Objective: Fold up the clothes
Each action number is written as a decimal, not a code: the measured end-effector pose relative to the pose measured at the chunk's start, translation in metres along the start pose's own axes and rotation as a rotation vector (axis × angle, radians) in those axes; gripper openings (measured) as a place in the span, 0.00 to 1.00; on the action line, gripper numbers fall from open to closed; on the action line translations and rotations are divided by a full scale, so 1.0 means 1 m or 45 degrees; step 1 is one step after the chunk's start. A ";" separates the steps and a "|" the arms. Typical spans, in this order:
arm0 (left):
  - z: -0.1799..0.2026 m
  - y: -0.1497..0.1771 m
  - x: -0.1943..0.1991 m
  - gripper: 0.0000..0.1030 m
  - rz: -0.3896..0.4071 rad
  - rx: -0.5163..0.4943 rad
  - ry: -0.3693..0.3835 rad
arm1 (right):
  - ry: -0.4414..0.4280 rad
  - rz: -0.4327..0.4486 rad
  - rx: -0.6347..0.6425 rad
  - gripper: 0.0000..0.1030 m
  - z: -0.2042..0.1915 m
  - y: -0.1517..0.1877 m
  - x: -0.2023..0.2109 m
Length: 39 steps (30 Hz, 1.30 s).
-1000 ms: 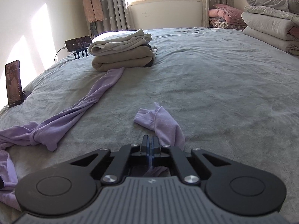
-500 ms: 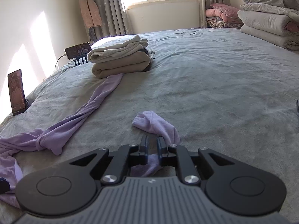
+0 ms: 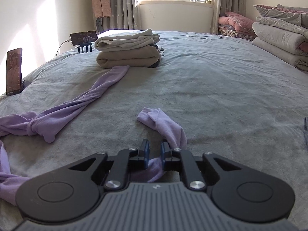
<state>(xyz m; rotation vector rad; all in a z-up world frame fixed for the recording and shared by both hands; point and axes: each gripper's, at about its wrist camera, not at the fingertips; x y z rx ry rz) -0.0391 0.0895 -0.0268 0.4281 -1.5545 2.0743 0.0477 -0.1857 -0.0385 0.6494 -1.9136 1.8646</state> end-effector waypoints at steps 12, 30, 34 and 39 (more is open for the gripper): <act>0.004 -0.003 0.010 0.51 -0.009 -0.028 -0.043 | 0.073 0.091 0.007 0.00 0.011 -0.008 0.027; 0.023 -0.003 0.009 0.51 -0.052 -0.088 0.062 | -0.057 0.034 -0.048 0.42 0.019 -0.025 0.011; 0.024 0.000 0.008 0.51 -0.066 -0.066 0.076 | -0.030 0.025 -0.003 0.23 0.017 -0.025 0.000; 0.026 0.000 0.012 0.51 -0.063 -0.072 0.093 | 0.061 0.022 -0.022 0.04 0.029 -0.024 0.006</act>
Point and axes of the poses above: each gripper's, at about its wrist camera, not at the fingertips, and x roughly against the way its jaws point, z to its right, y to its underside, and after that the axes turned 1 degree about z, right-handed
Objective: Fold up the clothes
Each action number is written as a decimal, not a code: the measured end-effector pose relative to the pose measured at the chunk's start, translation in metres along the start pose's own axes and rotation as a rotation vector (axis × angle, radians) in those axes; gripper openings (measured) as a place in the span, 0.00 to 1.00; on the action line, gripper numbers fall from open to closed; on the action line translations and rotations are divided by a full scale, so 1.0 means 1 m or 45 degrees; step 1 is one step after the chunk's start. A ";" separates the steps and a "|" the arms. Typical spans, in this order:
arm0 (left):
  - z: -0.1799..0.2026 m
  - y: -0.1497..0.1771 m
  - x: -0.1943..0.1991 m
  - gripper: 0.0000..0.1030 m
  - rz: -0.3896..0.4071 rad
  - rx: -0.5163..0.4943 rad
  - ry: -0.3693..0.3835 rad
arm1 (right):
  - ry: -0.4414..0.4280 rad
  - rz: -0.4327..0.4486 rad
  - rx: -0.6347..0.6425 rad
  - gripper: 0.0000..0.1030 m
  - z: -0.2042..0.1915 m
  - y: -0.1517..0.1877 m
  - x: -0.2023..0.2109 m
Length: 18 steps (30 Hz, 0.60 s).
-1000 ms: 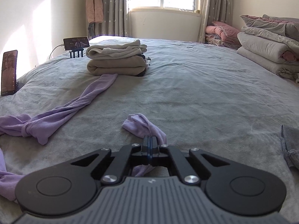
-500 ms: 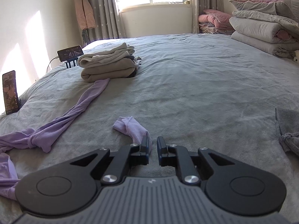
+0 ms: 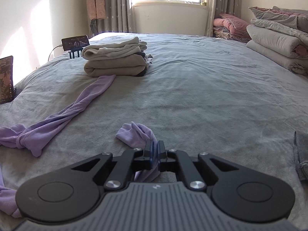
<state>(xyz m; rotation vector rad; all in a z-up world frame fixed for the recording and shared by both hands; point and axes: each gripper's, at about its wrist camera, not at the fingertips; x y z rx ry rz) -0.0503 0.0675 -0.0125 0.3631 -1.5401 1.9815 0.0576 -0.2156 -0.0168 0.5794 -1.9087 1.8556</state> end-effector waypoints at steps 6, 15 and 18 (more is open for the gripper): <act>0.005 -0.002 0.000 0.51 0.003 -0.046 0.005 | 0.063 -0.038 -0.070 0.03 0.031 0.007 0.022; 0.005 -0.009 -0.008 0.51 -0.051 -0.137 -0.026 | 0.029 -0.173 -0.173 0.03 0.059 0.037 0.046; 0.006 -0.010 -0.012 0.51 -0.071 -0.175 -0.032 | 0.002 -0.174 -0.206 0.14 0.064 0.035 0.054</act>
Point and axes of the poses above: each gripper's, at about its wrist camera, not at the fingertips, and x roughly against the way its jaws point, z to its right, y to its underside, and after that the axes turned 1 degree about z, right-handed
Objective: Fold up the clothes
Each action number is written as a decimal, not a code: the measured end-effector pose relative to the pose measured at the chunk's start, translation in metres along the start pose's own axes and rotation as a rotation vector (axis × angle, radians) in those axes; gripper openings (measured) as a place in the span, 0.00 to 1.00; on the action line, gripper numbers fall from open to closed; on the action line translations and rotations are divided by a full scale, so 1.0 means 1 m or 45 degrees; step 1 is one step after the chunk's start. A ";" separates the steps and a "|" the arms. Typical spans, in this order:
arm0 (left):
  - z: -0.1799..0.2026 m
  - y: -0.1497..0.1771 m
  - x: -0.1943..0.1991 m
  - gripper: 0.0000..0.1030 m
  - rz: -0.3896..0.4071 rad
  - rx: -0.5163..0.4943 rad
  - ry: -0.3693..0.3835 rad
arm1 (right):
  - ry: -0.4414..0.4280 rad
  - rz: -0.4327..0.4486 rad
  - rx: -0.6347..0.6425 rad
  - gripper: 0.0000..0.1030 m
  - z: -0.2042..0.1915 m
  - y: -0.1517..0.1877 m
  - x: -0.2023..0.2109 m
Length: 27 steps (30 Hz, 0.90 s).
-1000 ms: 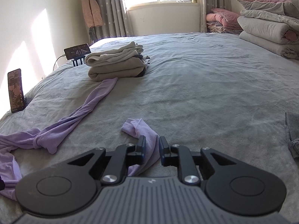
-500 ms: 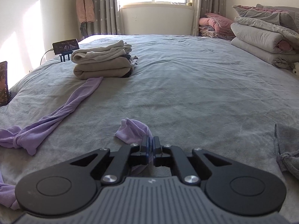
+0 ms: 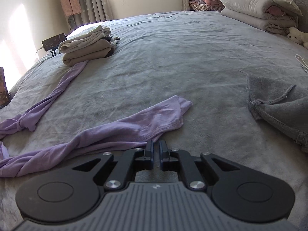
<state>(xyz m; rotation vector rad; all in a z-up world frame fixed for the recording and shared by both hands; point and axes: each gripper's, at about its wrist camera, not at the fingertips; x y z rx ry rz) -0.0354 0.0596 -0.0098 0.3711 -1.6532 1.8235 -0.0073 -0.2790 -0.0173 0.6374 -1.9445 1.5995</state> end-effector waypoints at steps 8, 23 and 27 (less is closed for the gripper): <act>0.015 -0.012 -0.017 0.50 -0.029 -0.074 0.088 | -0.083 0.052 -0.002 0.44 -0.007 -0.022 0.002; 0.028 -0.015 -0.042 0.07 -0.085 -0.158 0.134 | 0.145 0.006 0.092 0.24 -0.002 -0.044 -0.064; 0.025 -0.019 -0.040 0.03 -0.051 -0.111 0.130 | 0.124 0.019 0.161 0.03 -0.004 -0.048 -0.061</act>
Point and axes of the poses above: each gripper's, at about its wrist camera, not at the fingertips, and x roughly against the way its jaws point, z to its right, y to its underside, and after that the axes turned 1 degree about z, right-handed
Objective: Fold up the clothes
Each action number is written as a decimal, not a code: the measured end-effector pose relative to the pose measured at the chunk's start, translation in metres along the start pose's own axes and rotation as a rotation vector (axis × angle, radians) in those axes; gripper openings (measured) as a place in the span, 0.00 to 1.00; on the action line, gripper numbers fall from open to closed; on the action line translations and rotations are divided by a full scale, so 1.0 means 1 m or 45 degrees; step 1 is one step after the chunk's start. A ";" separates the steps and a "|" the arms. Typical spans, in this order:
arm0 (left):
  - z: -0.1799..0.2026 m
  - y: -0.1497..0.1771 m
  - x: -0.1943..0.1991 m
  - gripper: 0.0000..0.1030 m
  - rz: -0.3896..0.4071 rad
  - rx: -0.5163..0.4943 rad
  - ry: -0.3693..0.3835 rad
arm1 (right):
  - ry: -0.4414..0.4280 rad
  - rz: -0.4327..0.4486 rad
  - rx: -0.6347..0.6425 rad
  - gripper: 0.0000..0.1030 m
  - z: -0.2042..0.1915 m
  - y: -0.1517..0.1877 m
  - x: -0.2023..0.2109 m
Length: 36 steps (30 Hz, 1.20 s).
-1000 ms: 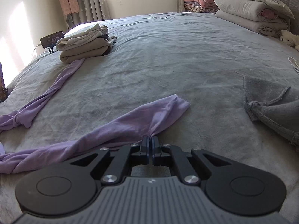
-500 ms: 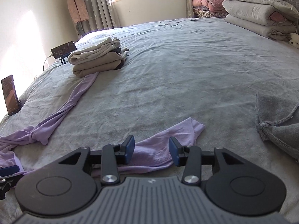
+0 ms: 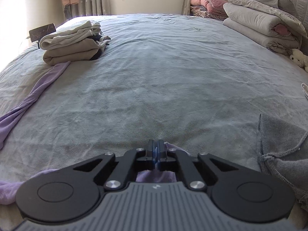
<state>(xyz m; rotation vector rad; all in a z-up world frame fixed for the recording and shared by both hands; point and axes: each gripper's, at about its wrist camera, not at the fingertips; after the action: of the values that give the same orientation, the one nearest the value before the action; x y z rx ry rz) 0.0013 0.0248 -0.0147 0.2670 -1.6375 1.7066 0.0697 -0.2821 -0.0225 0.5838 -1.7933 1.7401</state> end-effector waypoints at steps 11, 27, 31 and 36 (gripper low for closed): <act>-0.007 -0.028 0.036 0.02 0.188 0.059 0.011 | -0.105 0.248 -0.105 0.03 0.026 -0.026 0.050; 0.019 0.040 0.059 0.01 -0.073 -0.070 0.205 | -0.064 0.089 -0.063 0.03 0.039 0.048 0.077; 0.022 0.052 0.059 0.00 -0.130 -0.107 0.222 | -0.084 0.060 -0.078 0.04 0.042 0.058 0.085; 0.024 0.053 0.069 0.03 -0.095 -0.136 0.226 | -0.103 0.066 -0.104 0.12 0.048 0.062 0.097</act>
<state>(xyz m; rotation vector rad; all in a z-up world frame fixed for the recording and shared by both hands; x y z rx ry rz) -0.0880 0.0323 -0.0095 0.1200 -1.5618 1.5361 -0.0486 -0.3191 -0.0040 0.5864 -1.9412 1.6902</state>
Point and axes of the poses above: each gripper's, at about its wrist camera, not at the fingertips, and x roughly against the way its jaws point, z to its right, y to its underside, and after that the axes turned 1 degree about z, right-handed
